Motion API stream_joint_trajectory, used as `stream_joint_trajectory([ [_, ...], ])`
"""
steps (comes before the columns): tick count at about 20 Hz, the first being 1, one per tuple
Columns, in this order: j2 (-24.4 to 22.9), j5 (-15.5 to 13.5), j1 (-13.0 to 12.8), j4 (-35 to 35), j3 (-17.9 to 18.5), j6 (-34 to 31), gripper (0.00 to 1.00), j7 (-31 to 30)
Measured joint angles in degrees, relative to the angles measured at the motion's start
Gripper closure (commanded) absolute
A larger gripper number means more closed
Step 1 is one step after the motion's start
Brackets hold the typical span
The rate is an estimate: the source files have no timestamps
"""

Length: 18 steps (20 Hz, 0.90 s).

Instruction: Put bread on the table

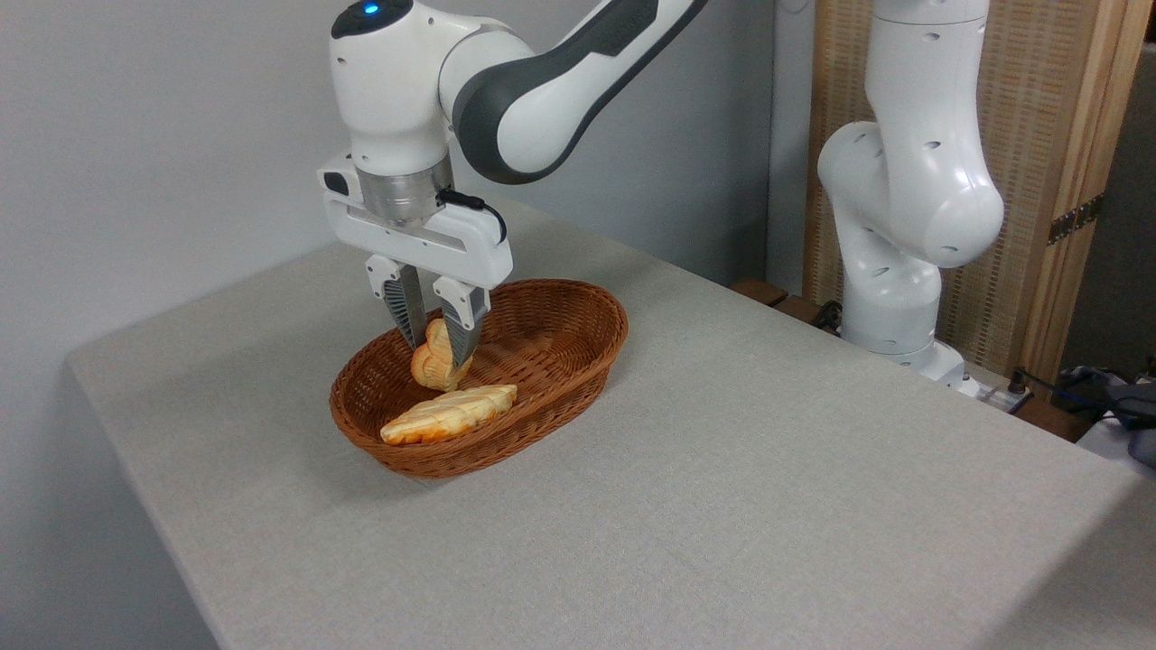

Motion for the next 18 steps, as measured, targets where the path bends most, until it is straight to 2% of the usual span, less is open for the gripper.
stream_joint_trajectory([
  [3, -0.19, 0.00, -0.01, 0.00, -0.02, 0.00, 0.68, 0.00],
  [18, -1.91, 0.01, -0.31, 0.04, -0.20, 0.00, 0.63, 0.00],
])
